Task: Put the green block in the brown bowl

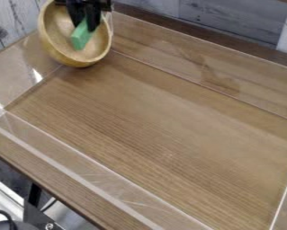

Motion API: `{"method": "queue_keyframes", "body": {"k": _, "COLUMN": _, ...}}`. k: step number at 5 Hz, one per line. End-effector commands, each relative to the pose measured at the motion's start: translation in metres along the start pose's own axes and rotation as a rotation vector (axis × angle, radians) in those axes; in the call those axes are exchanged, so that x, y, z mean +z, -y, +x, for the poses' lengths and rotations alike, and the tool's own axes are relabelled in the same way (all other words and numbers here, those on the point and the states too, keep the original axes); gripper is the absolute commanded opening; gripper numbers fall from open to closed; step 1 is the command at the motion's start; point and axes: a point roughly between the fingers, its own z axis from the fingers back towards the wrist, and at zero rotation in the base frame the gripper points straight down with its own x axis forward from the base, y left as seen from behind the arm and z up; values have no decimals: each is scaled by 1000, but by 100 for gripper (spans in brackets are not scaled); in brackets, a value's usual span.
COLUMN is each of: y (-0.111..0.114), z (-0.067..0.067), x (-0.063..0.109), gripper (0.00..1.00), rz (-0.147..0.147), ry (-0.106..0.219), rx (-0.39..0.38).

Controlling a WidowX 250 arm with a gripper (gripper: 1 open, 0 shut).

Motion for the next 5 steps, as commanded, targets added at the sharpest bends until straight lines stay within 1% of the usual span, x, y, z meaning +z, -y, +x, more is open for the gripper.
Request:
{"method": "queue_keyframes", "body": {"k": 1, "y": 1, "z": 6, "x": 20, "gripper": 0, "rz": 20, "ry": 53, "rx": -10}}
{"method": "queue_keyframes", "body": {"k": 5, "y": 3, "z": 4, "x": 13, "gripper": 0, "rz": 10, "ry": 29, "rx": -6}}
